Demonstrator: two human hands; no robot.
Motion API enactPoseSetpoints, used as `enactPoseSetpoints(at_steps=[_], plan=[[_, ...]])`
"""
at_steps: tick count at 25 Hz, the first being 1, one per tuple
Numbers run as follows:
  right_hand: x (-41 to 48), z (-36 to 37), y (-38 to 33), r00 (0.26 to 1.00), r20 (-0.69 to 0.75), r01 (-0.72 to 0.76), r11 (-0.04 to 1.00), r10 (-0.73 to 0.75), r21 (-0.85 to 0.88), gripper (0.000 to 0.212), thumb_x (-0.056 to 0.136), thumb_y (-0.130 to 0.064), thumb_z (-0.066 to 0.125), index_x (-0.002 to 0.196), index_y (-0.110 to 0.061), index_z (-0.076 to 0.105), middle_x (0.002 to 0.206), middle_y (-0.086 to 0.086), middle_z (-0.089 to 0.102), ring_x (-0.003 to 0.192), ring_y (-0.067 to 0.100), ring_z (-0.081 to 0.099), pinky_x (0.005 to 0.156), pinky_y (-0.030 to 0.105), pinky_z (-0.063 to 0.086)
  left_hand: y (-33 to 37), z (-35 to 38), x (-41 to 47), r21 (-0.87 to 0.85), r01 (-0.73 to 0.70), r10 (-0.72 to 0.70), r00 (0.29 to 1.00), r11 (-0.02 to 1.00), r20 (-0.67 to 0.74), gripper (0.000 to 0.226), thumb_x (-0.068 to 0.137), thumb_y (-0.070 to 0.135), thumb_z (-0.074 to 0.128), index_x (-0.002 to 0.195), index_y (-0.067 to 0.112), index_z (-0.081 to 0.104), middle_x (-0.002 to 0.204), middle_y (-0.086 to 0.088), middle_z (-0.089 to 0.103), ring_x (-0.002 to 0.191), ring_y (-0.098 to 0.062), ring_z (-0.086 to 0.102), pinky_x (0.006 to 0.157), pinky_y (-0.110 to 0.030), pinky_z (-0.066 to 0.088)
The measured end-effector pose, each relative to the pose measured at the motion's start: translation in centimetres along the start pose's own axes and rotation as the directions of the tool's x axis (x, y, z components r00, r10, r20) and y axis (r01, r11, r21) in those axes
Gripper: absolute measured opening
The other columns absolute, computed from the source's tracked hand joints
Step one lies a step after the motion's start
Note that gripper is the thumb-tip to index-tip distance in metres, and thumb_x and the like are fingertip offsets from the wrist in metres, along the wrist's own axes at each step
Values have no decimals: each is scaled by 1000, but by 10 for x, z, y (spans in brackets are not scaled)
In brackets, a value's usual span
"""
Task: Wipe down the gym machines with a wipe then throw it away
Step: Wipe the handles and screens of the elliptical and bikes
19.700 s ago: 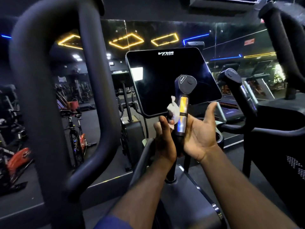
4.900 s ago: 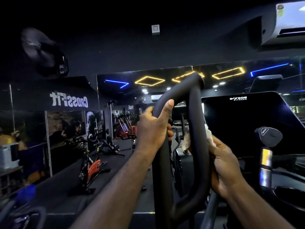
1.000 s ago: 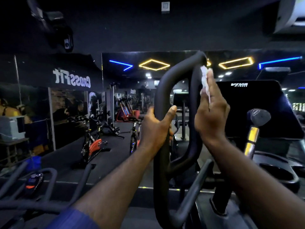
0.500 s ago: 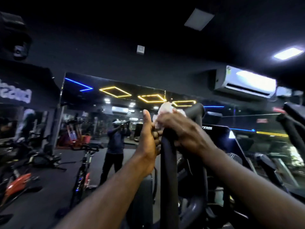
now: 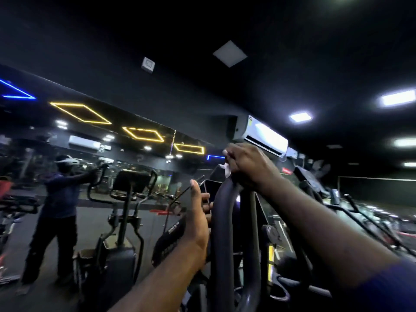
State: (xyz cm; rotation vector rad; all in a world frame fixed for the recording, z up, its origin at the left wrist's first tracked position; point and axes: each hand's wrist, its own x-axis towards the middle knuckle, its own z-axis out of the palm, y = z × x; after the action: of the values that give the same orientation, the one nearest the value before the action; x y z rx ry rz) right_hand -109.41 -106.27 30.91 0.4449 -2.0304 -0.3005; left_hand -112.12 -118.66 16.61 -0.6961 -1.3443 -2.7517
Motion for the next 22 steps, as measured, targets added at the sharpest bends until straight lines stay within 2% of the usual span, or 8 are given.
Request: enactPoseSetpoints(at_steps=[3, 4, 9, 13, 16, 18, 21, 22], plan=[[22, -1, -2, 854, 509, 96, 930, 106, -355, 25, 104, -23, 49, 102, -8, 69, 113, 19, 68, 107, 39, 65, 87, 39, 46, -16, -5, -4, -49, 18, -20, 999, 999, -31, 95, 76, 95, 35, 122, 18, 65, 126, -15, 68, 115, -34, 66, 96, -52, 55], [23, 4, -10, 805, 579, 132, 913, 128, -385, 30, 107, -21, 46, 110, -2, 69, 121, 21, 66, 112, 39, 63, 91, 38, 45, -21, -8, -8, -76, 25, -28, 999, 997, -40, 99, 74, 100, 37, 121, 18, 66, 128, -16, 68, 119, -37, 64, 104, -57, 52], [15, 9, -47, 778, 628, 303, 892, -28, -335, 26, 100, -31, 44, 86, -14, 58, 109, 15, 69, 104, 38, 67, 86, 47, 57, -24, -13, -14, -147, 1, -17, 994, 989, -111, 97, 68, 99, 35, 114, 19, 68, 128, -18, 65, 106, -32, 64, 102, -59, 51], [24, 4, -44, 799, 600, 294, 896, -39, -334, 42, 98, -27, 36, 97, 0, 68, 111, 23, 69, 105, 41, 66, 89, 41, 48, -20, -17, -18, -150, -17, -3, 992, 989, -130, 94, 79, 97, 31, 117, 18, 66, 127, -9, 61, 102, -23, 58, 85, -45, 50], [13, 5, -63, 745, 659, 284, 844, 104, -454, 30, 104, -21, 45, 117, -4, 66, 125, 15, 65, 119, 32, 62, 80, 36, 44, -27, -23, -28, -201, 53, -79, 989, 978, -124, 96, 74, 90, 29, 122, 15, 65, 126, -8, 62, 106, -29, 60, 83, -43, 49], [-4, 13, -88, 769, 639, 348, 843, -5, -411, 26, 102, -16, 48, 114, -7, 70, 115, 14, 70, 108, 33, 68, 73, 37, 41, -32, -26, -31, -210, 112, -137, 985, 971, -108, 100, 70, 93, 29, 122, 16, 66, 124, -10, 68, 104, -28, 63, 86, -43, 48], [-36, 28, -102, 752, 600, 493, 837, -273, -237, 30, 81, -19, 48, 59, -10, 66, 54, 9, 62, 45, 28, 65, 50, 32, 44, -32, -32, -32, -184, 144, -159, 985, 972, -69, 99, 71, 95, 23, 118, 22, 70, 109, -6, 79, 104, -27, 71, 83, -38, 48], [-34, 22, -100, 745, 586, 529, 817, -319, -228, 33, 81, -23, 43, 59, -12, 65, 52, 7, 59, 43, 26, 63, 47, 31, 46, -32, -33, -30, -169, 145, -157, 986, 975, -62, 99, 71, 96, 22, 118, 23, 69, 109, -7, 79, 108, -30, 71, 85, -40, 49]])
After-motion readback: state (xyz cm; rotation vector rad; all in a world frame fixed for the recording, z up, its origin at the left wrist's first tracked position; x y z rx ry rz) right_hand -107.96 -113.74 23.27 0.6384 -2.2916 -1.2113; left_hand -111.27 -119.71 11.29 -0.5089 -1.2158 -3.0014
